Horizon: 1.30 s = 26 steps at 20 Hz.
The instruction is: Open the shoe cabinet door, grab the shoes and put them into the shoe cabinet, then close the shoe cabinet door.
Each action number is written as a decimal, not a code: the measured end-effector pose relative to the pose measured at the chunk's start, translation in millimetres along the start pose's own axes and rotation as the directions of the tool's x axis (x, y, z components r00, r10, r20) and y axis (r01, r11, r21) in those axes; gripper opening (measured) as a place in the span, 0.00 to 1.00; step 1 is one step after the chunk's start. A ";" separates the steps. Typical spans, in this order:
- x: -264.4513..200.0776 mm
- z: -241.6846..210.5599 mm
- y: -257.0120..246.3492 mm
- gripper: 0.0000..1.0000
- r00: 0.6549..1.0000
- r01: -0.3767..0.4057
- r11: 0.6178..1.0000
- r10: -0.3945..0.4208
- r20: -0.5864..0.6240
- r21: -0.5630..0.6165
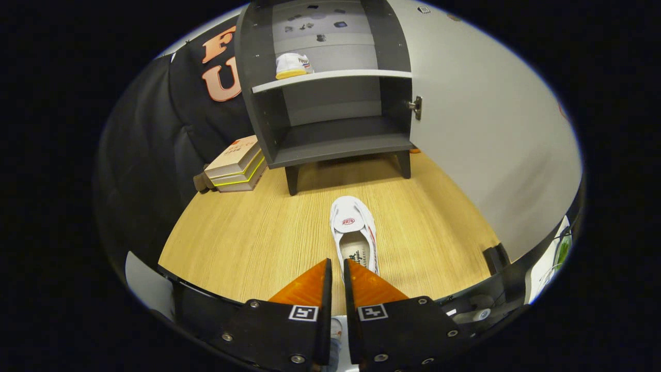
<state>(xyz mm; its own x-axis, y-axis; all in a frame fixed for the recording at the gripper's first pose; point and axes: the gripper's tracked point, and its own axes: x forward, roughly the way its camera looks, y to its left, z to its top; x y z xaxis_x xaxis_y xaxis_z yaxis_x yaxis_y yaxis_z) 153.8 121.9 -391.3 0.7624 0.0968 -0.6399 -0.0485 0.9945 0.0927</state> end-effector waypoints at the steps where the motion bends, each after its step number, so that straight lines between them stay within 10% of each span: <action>1: 11.1 -4.8 0.3 0.14 1.000 -0.011 1.000 0.012 -0.022 0.003; 17: 137.7 -17.5 5.8 0.16 0.989 -0.064 0.998 0.066 -0.135 0.017; 26: 139.1 6.3 -0.3 0.00 0.995 -0.081 0.997 0.082 -0.054 0.013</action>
<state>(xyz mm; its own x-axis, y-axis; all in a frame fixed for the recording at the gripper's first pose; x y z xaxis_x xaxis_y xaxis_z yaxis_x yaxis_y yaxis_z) 263.9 134.8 -475.5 0.7199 0.1796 -0.6704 -0.1019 0.9828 0.1538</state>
